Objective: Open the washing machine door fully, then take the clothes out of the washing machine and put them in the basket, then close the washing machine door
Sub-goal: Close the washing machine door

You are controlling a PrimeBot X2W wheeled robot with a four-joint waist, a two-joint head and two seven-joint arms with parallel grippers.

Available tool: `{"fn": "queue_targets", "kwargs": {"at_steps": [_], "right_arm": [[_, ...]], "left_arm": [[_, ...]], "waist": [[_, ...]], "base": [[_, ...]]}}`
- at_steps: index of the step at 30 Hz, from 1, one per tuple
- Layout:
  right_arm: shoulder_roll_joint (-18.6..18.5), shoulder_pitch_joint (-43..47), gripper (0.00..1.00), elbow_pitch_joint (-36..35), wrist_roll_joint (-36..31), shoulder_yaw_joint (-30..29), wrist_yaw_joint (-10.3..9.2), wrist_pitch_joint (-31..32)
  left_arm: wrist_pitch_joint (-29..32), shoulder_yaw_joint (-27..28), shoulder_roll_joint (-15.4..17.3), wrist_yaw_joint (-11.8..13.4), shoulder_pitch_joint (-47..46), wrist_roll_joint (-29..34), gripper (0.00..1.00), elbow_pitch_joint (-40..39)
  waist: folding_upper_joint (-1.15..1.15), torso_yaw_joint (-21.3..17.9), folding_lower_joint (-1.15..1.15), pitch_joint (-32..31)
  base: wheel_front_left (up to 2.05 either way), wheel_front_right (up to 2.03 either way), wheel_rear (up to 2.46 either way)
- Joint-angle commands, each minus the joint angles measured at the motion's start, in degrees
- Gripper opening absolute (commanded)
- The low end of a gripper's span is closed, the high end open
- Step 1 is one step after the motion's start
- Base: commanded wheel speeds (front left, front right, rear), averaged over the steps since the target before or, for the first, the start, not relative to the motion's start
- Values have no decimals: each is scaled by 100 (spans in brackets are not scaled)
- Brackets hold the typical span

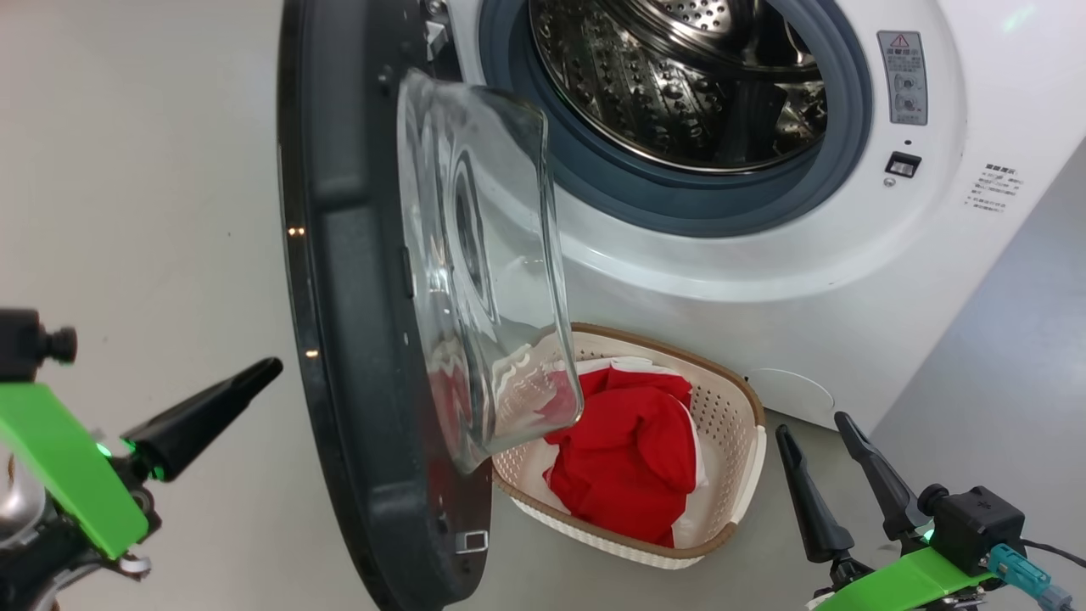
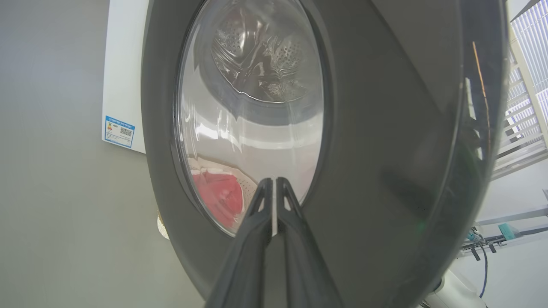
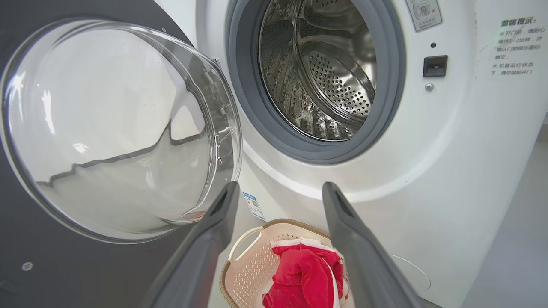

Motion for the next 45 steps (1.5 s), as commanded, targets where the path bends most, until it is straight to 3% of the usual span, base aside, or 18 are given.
{"fn": "queue_targets", "kwargs": {"at_steps": [1, 5, 7, 8, 25, 34, 41, 45], "right_arm": [[-40, -77, 100, -140, -34, 186, 37, -37], [-37, -58, 100, -135, -22, 214, 37, -37], [-33, -48, 100, -135, -17, 233, 37, -37], [-31, -44, 100, -134, -15, 243, 37, -37], [-26, 12, 100, -101, 6, 351, 37, -37], [-70, -33, 100, -70, 28, 362, 37, -37], [-109, 4, 100, -73, 34, 256, 37, -37], [-103, 50, 100, -102, 23, 158, 37, -37]], "left_arm": [[-206, 236, 356, -38, -58, 123, 36, -15], [-694, 81, 357, -38, 140, 171, 55, 153], [-925, 9, 361, -38, 253, 179, 89, 231], [-1036, -35, 384, -38, 312, 217, 100, 269], [-3051, -704, 260, -38, 1145, 210, 100, 790], [-4254, -1357, 68, -38, 1309, 569, 100, 1398], [-4834, -1650, -122, -38, 1175, 842, 100, 1955], [-4903, -1434, -381, -38, 1120, 1188, 100, 2150]], "waist": [[0, 39, 0, -44], [0, 87, 0, -112], [0, 107, 0, -146], [0, 114, 0, -163], [0, 274, 0, -242], [0, 284, 0, -198], [0, 274, 0, -197], [0, 275, 0, -210]], "base": [[0, 0, 0], [0, 0, 0], [0, 0, 0], [0, 0, 0], [0, 0, 0], [0, 0, 0], [0, 0, 0], [0, 0, 0]]}}
